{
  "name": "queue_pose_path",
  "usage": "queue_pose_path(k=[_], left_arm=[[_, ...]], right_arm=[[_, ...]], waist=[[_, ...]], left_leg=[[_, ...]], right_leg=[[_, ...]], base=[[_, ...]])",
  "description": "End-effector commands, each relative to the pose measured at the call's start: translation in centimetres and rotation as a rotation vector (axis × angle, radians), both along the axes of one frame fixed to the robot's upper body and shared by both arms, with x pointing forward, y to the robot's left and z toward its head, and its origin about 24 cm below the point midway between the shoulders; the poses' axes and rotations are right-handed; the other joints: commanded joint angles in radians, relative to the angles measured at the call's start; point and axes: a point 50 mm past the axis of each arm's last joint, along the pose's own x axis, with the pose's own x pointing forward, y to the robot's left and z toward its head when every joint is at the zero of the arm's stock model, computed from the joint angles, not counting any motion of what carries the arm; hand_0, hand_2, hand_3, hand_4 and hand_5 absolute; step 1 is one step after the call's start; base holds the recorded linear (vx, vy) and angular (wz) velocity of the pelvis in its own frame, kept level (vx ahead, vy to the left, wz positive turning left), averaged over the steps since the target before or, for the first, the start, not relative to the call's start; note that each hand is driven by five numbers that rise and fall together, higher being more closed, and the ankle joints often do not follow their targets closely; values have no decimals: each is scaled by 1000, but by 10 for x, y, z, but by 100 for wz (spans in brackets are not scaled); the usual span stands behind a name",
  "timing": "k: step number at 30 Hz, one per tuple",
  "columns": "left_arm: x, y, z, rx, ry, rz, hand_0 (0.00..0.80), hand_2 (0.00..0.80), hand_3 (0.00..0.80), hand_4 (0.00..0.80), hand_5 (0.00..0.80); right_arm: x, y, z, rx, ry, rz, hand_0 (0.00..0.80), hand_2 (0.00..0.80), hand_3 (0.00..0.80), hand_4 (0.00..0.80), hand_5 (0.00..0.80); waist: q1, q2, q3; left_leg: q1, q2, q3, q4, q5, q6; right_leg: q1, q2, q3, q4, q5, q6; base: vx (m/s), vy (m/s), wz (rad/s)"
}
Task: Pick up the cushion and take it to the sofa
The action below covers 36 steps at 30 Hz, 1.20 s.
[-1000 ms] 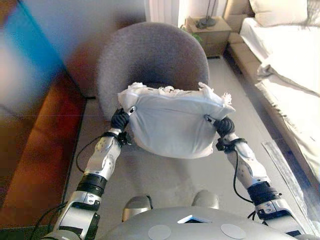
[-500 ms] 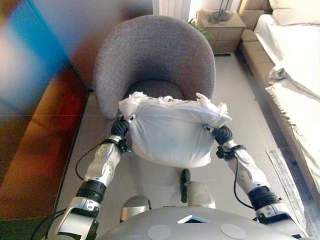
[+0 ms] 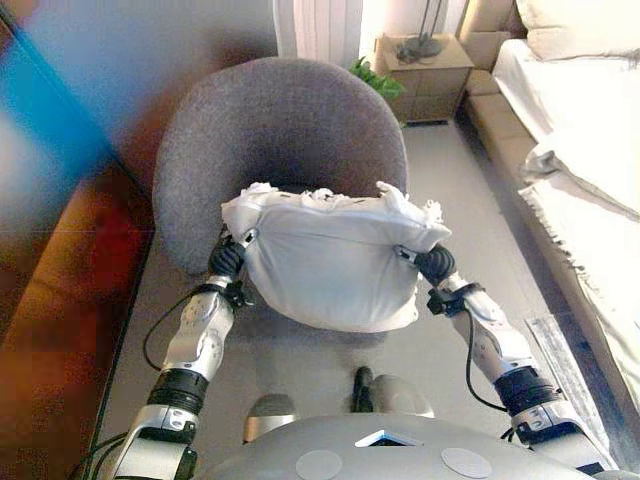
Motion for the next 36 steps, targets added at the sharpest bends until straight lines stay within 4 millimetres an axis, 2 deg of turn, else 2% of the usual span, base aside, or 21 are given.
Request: queue_pose_path(k=[1,2,5,8,12,14,16,18,19,20,22,24,25,27,29,33,36], left_arm=[[13,6,45,-23,-254,-9,800,800,800,800,800],[13,8,45,-24,-254,-11,800,800,800,800,800],[12,13,45,-25,-245,-10,800,800,800,800,800],[13,16,45,-16,-240,-6,800,800,800,800,800],[19,18,49,-11,-251,-4,800,800,800,800,800],[23,17,52,-5,-259,-13,800,800,800,800,800],[29,15,57,20,-280,-31,800,800,800,800,800],[36,12,66,34,-298,-39,800,800,800,800,800],[39,11,66,36,-296,-38,800,800,800,800,800],[40,11,66,37,-290,-32,800,800,800,800,800],[43,10,70,32,-298,-24,800,800,800,800,800],[51,11,82,41,-333,-21,800,800,800,800,800],[57,7,92,47,-363,-23,800,800,800,800,800],[76,-3,114,58,-423,-22,800,800,800,800,800],[91,-5,130,56,-461,-21,800,800,800,800,800],[105,-9,145,55,-493,-14,800,800,800,800,800],[119,-14,172,32,-566,15,800,800,800,800,800]], right_arm=[[23,20,53,116,-257,54,800,800,800,800,800],[25,21,55,118,-257,48,800,800,800,800,800],[28,24,56,121,-247,44,800,800,800,800,800],[28,31,56,124,-235,52,800,800,800,800,800],[28,35,54,138,-229,54,800,800,800,800,800],[30,35,56,150,-230,45,800,800,800,800,800],[32,35,60,169,-247,35,800,800,800,800,800],[35,37,64,202,-257,26,800,800,800,800,800],[37,40,65,211,-253,20,800,800,800,800,800],[38,44,63,225,-241,24,800,800,800,800,800],[41,55,64,236,-240,39,800,800,800,800,800],[46,64,73,208,-277,63,800,800,800,800,800],[53,66,81,188,-308,67,800,800,800,800,800],[72,75,104,163,-374,81,800,800,800,800,800],[85,79,123,147,-410,93,800,800,800,800,800],[96,85,142,162,-419,98,800,800,800,800,800],[107,85,164,143,-482,89,800,800,800,800,800]], waist=[[6,-41,-39],[14,-34,-40],[44,-17,-38],[67,-8,-38],[71,5,-36],[66,9,-33],[68,11,-19],[81,11,7],[85,10,18],[88,8,28],[95,-5,48],[96,-14,78],[103,-18,96],[114,-22,138],[112,-22,177],[108,-16,219],[100,-4,268]], left_leg=[[9,-12,25,-161,91,39],[19,-16,5,-259,99,37],[45,-32,-52,-442,98,29],[60,-45,-84,-526,77,25],[76,-51,-69,-587,68,30],[76,-50,-52,-587,66,38],[49,-64,-47,-541,45,58],[14,-83,-38,-482,12,93],[8,-94,-38,-459,-1,103],[10,-99,-30,-444,-10,108],[8,-106,-26,-411,-31,98],[-32,-98,-43,-331,-66,87],[-86,-94,-44,-267,-80,81],[-190,-86,-52,-172,-98,69],[-239,-71,-48,-120,-110,57],[-281,-67,-43,-73,-121,48],[-366,-68,-32,-21,-137,42]], right_leg=[[63,-57,9,-95,56,121],[75,-51,15,-97,48,129],[117,-51,22,-93,20,150],[148,-63,23,-93,0,163],[153,-86,-1,-59,-19,179],[133,-113,-11,-9,-26,192],[98,-157,-17,92,-31,198],[27,-232,-32,274,-2,187],[-3,-259,-29,348,7,178],[-15,-275,-32,368,18,174],[-29,-284,-31,292,49,188],[-34,-256,-12,230,7,201],[-43,-256,-8,229,-19,203],[-94,-264,-12,252,-23,211],[-137,-267,-5,296,-36,220],[-186,-280,-1,367,-56,231],[-266,-289,11,413,-68,234]], base=[[173,84,-1],[180,83,5],[193,76,4],[156,72,-5],[131,143,-34],[102,176,-3],[78,185,17],[48,178,15],[103,141,11],[133,67,-1],[100,-76,-3],[-34,-151,1],[-194,-159,-7],[-298,-146,-2],[-184,-71,-12],[-18,13,-13],[-190,38,-29]])
